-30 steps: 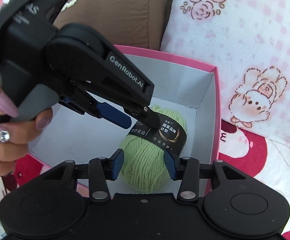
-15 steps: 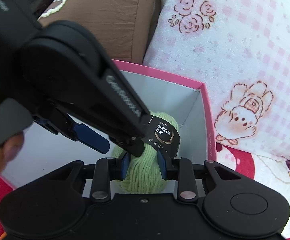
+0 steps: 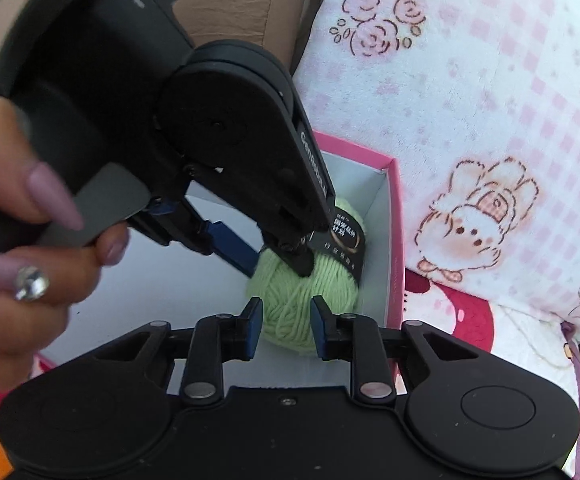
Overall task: Organize objects
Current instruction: 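Lower the yarn ball into the box and open the left gripper, then withdraw the left tool from the box toward the wet-wipes pack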
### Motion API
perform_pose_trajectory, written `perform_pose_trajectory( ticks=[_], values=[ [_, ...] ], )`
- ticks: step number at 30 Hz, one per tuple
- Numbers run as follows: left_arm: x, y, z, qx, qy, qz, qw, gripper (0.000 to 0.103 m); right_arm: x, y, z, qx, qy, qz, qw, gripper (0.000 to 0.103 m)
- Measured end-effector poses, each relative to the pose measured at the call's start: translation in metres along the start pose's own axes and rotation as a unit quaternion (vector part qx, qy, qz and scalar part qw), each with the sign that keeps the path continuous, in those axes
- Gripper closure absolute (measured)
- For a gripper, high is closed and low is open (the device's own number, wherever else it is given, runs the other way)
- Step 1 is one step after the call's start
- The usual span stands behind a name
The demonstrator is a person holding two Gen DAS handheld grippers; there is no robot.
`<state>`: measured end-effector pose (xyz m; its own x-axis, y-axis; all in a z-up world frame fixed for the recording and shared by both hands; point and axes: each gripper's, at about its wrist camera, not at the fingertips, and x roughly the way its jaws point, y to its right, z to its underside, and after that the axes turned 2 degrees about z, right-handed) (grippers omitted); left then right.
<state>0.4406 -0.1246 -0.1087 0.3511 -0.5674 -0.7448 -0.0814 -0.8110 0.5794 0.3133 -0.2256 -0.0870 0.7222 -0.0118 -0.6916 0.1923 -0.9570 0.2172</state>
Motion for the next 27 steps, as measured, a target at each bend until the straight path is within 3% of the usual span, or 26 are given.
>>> perform_pose_trajectory(
  ticks=[6, 13, 18, 23, 27],
  values=[
    [-0.029, 0.018, 0.009, 0.050, 0.014, -0.030, 0.9982, 0.065, -0.018, 0.016, -0.003, 0.077, -0.008, -0.061, 0.995, 0.072],
    [-0.067, 0.033, 0.024, 0.071, 0.025, -0.039, 0.9964, 0.062, -0.052, 0.047, 0.011, 0.135, -0.007, -0.102, 0.986, 0.067],
    [-0.103, 0.035, 0.040, 0.097, 0.024, -0.065, 0.9928, 0.061, -0.071, 0.037, 0.011, 0.148, -0.020, -0.095, 0.984, 0.064],
    [-0.138, 0.044, 0.059, 0.130, 0.007, -0.099, 0.9866, 0.059, -0.089, 0.038, 0.006, 0.095, -0.027, -0.074, 0.992, 0.059],
    [-0.167, 0.052, 0.075, 0.151, 0.007, -0.112, 0.9821, 0.055, -0.114, 0.044, 0.009, 0.106, -0.044, -0.091, 0.989, 0.056]
  ],
)
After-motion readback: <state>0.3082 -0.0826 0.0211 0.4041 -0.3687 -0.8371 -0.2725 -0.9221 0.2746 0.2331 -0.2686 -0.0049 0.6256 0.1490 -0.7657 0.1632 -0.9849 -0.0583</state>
